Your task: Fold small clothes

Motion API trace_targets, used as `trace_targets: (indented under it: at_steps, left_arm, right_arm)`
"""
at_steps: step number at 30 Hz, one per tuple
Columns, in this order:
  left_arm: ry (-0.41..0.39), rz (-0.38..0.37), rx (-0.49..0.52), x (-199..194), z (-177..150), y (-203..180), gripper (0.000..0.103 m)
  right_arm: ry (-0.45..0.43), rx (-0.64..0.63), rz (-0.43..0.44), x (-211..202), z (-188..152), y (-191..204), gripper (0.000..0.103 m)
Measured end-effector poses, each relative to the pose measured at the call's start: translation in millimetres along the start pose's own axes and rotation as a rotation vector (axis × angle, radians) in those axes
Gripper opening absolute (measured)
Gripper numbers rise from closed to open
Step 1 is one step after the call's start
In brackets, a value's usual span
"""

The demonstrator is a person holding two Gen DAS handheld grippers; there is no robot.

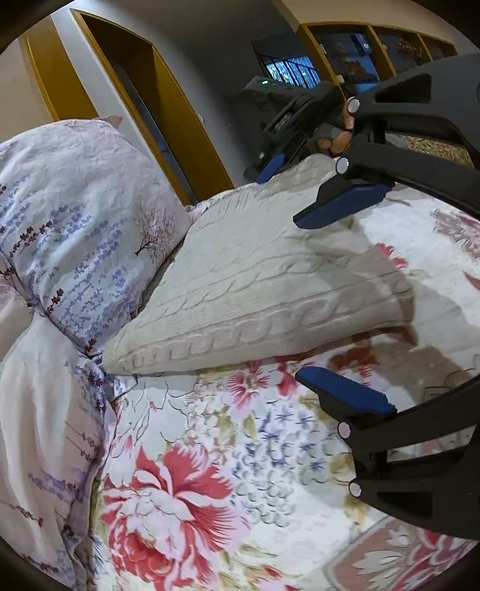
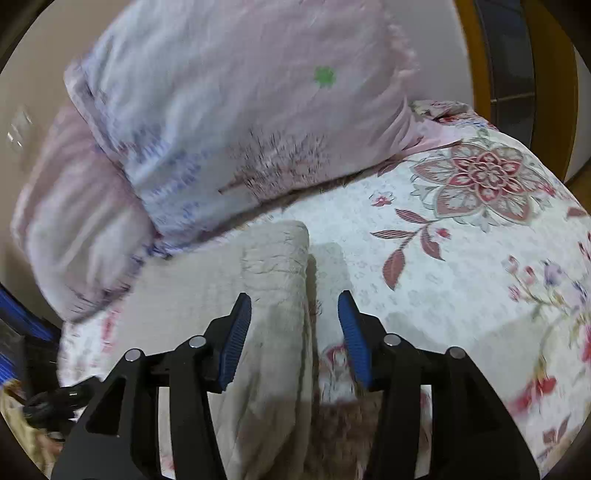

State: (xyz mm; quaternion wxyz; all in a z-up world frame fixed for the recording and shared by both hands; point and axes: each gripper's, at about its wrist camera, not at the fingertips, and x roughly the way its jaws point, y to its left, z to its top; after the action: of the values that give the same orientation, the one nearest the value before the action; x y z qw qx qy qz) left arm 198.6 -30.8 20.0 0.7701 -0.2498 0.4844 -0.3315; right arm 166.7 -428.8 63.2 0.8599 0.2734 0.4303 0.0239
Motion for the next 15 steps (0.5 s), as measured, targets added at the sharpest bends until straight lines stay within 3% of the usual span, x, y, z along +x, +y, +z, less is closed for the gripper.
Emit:
trace_targets:
  at_steps: [4,12,14,15]
  left_arm:
    - [0.011,-0.025,-0.019,-6.7,-10.1,-1.2,0.074]
    - [0.028,0.005,-0.025,-2.6,-29.0,-7.0,0.061]
    - [0.037,0.009,-0.028,1.1,-33.2,-8.1,0.052]
    - [0.042,0.009,-0.028,3.0,-35.2,-8.6,0.04]
  right_arm:
    - [0.038,0.048,0.095,-21.3,-18.4,-4.6,0.051]
    - [0.08,0.015,0.146,-31.1,-53.5,2.4,0.046]
    - [0.089,0.002,0.136,-28.9,-57.9,4.3,0.037]
    - [0.103,-0.008,0.132,-25.1,-59.9,6.1,0.02]
